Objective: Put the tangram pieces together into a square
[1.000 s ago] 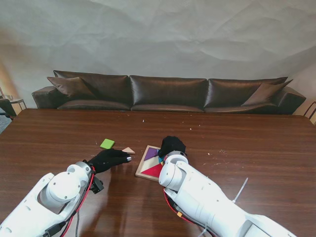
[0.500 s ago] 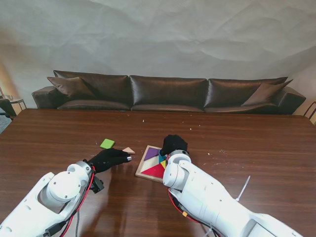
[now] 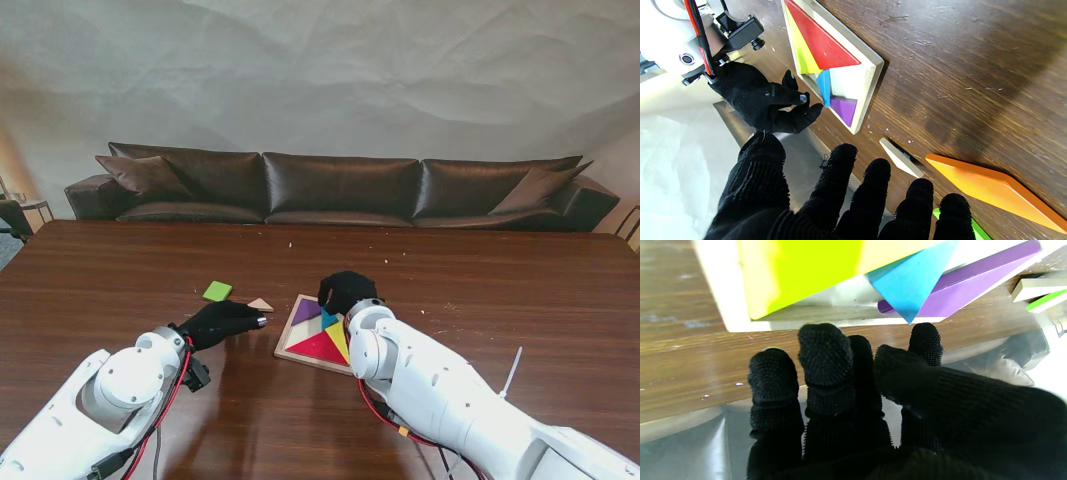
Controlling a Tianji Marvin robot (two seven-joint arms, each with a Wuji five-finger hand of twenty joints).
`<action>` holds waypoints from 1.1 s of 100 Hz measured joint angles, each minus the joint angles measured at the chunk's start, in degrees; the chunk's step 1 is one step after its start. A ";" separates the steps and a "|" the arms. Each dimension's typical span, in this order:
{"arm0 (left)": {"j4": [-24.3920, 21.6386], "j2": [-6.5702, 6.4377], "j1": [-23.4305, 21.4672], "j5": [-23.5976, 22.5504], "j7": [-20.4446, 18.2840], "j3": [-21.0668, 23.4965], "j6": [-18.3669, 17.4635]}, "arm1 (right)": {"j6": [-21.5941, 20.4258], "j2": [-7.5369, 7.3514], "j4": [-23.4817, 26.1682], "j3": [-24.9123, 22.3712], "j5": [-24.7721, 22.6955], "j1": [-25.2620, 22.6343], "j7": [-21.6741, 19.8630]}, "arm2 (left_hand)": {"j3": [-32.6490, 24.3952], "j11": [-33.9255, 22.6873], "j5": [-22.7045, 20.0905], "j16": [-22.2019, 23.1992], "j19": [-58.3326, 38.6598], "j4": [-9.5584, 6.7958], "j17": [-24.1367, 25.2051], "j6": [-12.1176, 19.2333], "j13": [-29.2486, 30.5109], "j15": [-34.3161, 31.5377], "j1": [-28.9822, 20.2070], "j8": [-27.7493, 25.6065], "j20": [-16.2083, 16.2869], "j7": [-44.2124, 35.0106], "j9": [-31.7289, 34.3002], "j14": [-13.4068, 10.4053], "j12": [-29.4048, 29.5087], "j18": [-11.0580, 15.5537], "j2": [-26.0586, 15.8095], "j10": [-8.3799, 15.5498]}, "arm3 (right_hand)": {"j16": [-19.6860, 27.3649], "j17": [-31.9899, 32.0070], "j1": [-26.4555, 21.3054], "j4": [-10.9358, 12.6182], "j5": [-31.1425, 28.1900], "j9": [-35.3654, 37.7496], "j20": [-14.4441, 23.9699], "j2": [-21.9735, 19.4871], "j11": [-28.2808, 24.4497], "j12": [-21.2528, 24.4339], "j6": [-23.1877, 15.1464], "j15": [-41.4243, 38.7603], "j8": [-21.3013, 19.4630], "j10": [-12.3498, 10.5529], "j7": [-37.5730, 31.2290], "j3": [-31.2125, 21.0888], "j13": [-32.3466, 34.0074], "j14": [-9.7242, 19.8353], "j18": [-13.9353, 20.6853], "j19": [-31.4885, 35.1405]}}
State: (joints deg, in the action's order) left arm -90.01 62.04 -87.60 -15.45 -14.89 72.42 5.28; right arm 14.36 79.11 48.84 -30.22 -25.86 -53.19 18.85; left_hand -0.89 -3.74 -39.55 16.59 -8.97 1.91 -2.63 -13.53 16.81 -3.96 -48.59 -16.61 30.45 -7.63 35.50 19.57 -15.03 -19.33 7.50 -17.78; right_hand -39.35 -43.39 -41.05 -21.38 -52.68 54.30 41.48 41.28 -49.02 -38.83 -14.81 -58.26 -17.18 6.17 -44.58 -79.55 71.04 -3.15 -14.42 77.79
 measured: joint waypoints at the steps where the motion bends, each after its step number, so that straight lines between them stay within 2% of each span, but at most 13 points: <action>1: -0.01 0.00 -0.02 -0.01 0.00 0.01 0.01 | -0.06 -0.05 0.00 0.03 0.00 0.04 -0.07 | 0.00 0.00 0.00 0.00 0.00 0.00 0.00 0.00 0.00 0.00 0.00 0.00 0.00 0.00 0.00 0.00 0.00 0.00 0.00 0.00 | -0.06 0.01 0.00 0.00 0.01 -0.36 0.00 -0.01 -0.15 -0.11 0.00 -0.08 -0.22 -0.01 0.07 0.00 -0.28 0.06 0.00 0.03; 14: -0.20 0.00 -0.23 -0.08 0.00 0.15 0.13 | -0.54 -0.52 -0.19 0.89 -0.20 0.66 -0.85 | 0.00 0.00 -0.01 0.00 0.00 0.00 0.00 0.00 0.00 0.00 0.00 0.00 0.00 0.00 0.00 0.00 0.00 0.00 0.00 0.00 | -0.75 0.30 0.00 0.00 0.17 -0.17 0.08 0.04 -1.06 -1.52 -0.69 -2.09 -0.24 -0.10 1.89 0.04 -0.82 0.55 0.00 0.40; 26: -0.25 -0.01 -0.29 -0.12 -0.04 0.19 0.16 | -0.64 -0.62 -0.26 1.07 -0.48 0.89 -1.40 | 0.00 0.00 -0.01 0.00 0.00 0.00 0.00 -0.01 0.01 0.00 0.00 -0.01 0.00 0.00 0.04 0.00 0.00 0.00 0.00 0.00 | -0.85 0.30 0.00 0.00 2.77 -0.80 0.20 0.04 -1.66 -1.54 -1.38 -2.58 -0.26 -0.11 2.70 0.06 -0.84 0.56 0.00 0.44; 64: -0.63 -0.02 -0.60 -0.17 -0.11 0.42 0.43 | -2.09 -1.25 -0.21 3.45 -2.39 1.90 -3.45 | 0.00 0.00 -0.01 0.00 0.00 0.00 0.00 -0.01 0.00 0.00 0.00 -0.01 0.00 -0.01 0.04 0.00 0.00 0.00 0.00 -0.01 | -0.93 0.26 -0.63 0.00 2.08 -2.25 1.16 -0.20 -2.32 -2.31 -2.19 -4.28 0.88 -0.33 2.96 1.15 -0.84 1.18 0.09 0.87; 92: -0.76 -0.03 -0.79 -0.22 -0.10 0.54 0.46 | -0.67 -2.34 1.15 4.32 -4.26 2.24 -5.84 | 0.00 0.00 -0.02 0.00 0.00 0.00 0.00 -0.05 0.01 0.00 0.00 -0.01 0.00 -0.01 0.05 0.00 0.00 0.00 0.00 -0.01 | -0.94 0.19 -0.59 0.00 5.59 -3.68 1.23 -0.62 -2.44 -2.68 -2.09 -4.70 1.70 -0.36 4.75 1.15 -0.86 1.77 0.86 0.92; 110: -0.82 -0.04 -0.84 -0.19 -0.09 0.54 0.51 | 0.24 -2.87 1.68 4.51 -4.80 2.57 -6.99 | 0.00 0.00 -0.02 0.00 0.00 0.00 0.00 -0.05 0.01 0.00 0.00 -0.01 0.00 -0.02 0.05 0.00 0.00 0.00 0.00 -0.01 | -0.94 0.18 -0.57 0.00 5.44 -3.68 1.23 -0.62 -2.44 -2.87 -1.33 -4.96 1.70 -0.36 4.76 1.16 -0.86 1.79 0.87 1.55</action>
State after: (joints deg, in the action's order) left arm -90.83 62.00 -88.44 -15.64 -14.98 72.96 5.79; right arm 14.60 76.24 50.52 -25.71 -30.65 -50.62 11.87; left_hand -0.89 -3.74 -39.57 16.59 -8.97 1.91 -2.63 -13.58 16.81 -3.96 -48.59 -16.63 30.45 -7.65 35.55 19.57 -15.03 -19.33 7.50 -17.79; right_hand -40.29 -43.21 -41.61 -21.38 -47.24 50.61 42.71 40.66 -51.46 -41.69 -16.14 -63.21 -15.48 5.81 -39.83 -78.39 70.18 -1.36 -13.56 79.34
